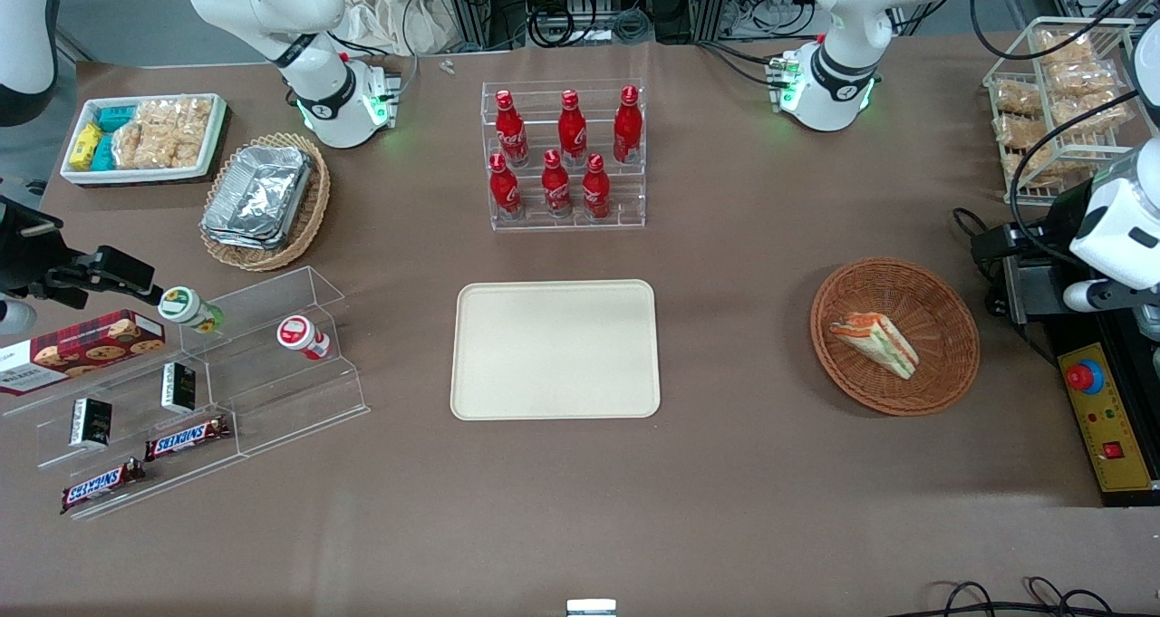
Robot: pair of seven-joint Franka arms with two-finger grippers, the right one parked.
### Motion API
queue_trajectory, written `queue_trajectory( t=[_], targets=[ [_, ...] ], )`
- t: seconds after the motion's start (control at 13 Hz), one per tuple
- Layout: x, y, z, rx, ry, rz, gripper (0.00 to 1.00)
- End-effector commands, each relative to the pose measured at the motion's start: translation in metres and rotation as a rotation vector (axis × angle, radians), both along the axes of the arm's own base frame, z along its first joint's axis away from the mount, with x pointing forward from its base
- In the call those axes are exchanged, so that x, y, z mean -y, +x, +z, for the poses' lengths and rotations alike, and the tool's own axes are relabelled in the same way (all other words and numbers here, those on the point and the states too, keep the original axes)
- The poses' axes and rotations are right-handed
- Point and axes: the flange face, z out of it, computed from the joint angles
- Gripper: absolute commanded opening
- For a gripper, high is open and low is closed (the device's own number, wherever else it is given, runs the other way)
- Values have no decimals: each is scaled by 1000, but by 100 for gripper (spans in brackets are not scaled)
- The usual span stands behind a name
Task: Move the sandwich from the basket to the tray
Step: 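Move the left gripper over the wrapped sandwich in the wicker basket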
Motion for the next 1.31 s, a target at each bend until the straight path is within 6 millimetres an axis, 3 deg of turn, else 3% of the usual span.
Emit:
queue_trajectory(
  t=[0.0, 0.15, 0.31, 0.62, 0.92, 1.23],
  targets=[
    [8, 7, 4, 2, 1, 4, 100],
    [12, 7, 4, 0, 1, -4, 100],
    [10, 8, -21, -50, 2, -6, 100],
    [6, 0, -88, -21, 2, 21, 100],
    [6, -8, -166, -36, 22, 168, 100],
    [8, 7, -242, -39, 35, 442, 100]
  ],
)
